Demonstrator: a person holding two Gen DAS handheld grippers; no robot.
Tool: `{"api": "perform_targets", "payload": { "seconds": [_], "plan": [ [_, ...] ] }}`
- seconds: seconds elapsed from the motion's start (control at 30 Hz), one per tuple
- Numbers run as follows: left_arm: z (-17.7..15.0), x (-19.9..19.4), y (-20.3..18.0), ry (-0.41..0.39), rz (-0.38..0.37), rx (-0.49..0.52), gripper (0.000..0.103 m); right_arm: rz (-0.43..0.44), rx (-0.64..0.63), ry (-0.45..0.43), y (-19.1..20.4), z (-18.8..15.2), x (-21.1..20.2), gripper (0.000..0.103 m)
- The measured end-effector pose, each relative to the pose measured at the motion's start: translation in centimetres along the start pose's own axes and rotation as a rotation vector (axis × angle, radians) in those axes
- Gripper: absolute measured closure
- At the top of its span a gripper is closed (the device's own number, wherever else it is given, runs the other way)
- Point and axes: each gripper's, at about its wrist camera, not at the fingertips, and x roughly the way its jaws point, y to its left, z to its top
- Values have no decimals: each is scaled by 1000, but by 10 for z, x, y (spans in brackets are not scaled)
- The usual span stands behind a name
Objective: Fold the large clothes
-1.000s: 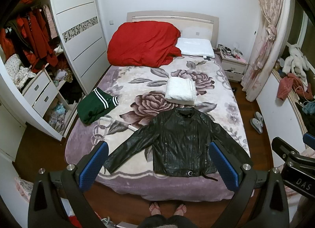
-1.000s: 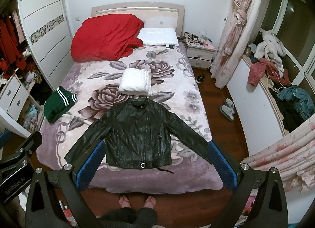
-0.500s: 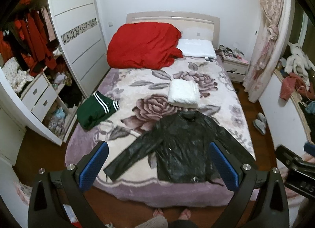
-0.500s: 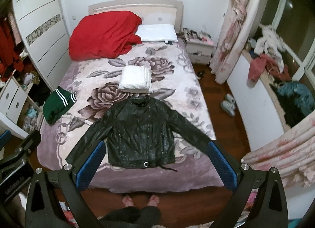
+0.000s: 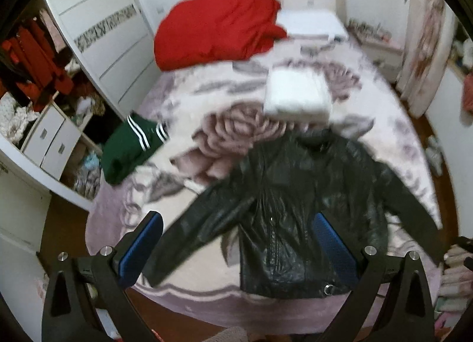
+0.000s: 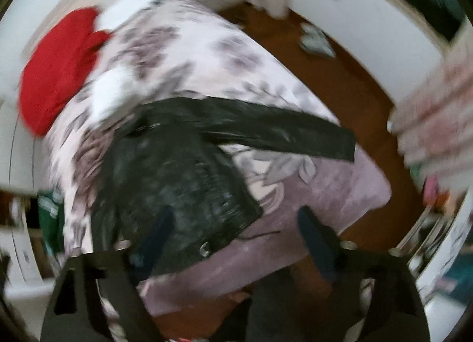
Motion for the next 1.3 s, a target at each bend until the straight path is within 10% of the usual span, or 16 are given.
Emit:
{"api": "perform_targets", "payload": {
  "seconds": [0.33, 0.47, 0.73, 0.83, 1.3],
  "plan": [
    [-46, 173, -119, 235, 56, 37, 0, -32, 576, 160, -276, -43, 235, 23],
    [-50, 206, -161, 269, 37, 65, 0, 114, 792, 72, -338, -51, 291, 23],
    [-7, 223, -235, 190, 14, 121, 0, 306, 1068, -218, -357, -36, 321, 25],
    [17, 233, -267, 164, 1, 140, 0, 330, 1058, -241, -354, -17, 325, 97],
    [30, 298, -316, 237, 2, 172, 0, 318, 831, -256, -368, 60, 272, 98]
  ]
}}
